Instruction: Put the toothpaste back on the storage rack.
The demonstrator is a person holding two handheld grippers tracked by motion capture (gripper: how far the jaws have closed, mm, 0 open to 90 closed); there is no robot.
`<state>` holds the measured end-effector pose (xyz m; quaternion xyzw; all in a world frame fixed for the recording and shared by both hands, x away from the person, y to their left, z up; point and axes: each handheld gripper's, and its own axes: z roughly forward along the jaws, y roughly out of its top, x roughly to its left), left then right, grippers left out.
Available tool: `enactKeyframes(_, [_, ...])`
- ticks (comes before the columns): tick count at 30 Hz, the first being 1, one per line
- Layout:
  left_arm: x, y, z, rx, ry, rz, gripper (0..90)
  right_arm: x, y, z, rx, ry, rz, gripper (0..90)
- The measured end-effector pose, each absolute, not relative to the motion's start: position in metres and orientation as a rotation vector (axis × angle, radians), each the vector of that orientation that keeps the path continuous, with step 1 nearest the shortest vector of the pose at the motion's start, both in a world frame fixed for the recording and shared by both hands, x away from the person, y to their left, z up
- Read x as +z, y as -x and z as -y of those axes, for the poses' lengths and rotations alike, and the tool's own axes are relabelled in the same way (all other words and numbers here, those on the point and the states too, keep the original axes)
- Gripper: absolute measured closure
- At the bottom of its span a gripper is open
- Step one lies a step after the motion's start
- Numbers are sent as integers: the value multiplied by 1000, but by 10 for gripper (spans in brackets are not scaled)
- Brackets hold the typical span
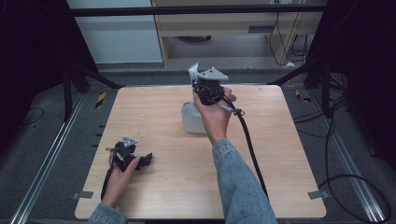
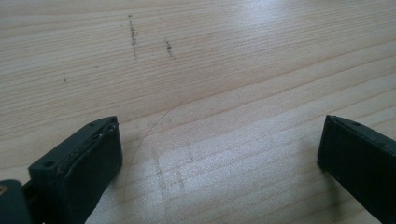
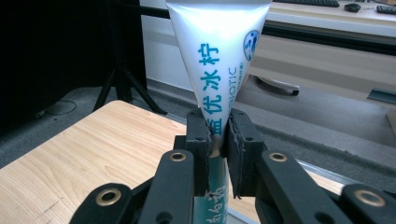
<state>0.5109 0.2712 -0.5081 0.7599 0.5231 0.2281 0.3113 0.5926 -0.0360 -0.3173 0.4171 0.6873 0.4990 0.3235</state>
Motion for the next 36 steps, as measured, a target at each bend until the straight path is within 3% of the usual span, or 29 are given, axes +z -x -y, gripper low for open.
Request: enactKeyframes(36, [-508,-511,-271,601,-2007,-1382,0,-387,-611,33,1214,-1243,-1867,800])
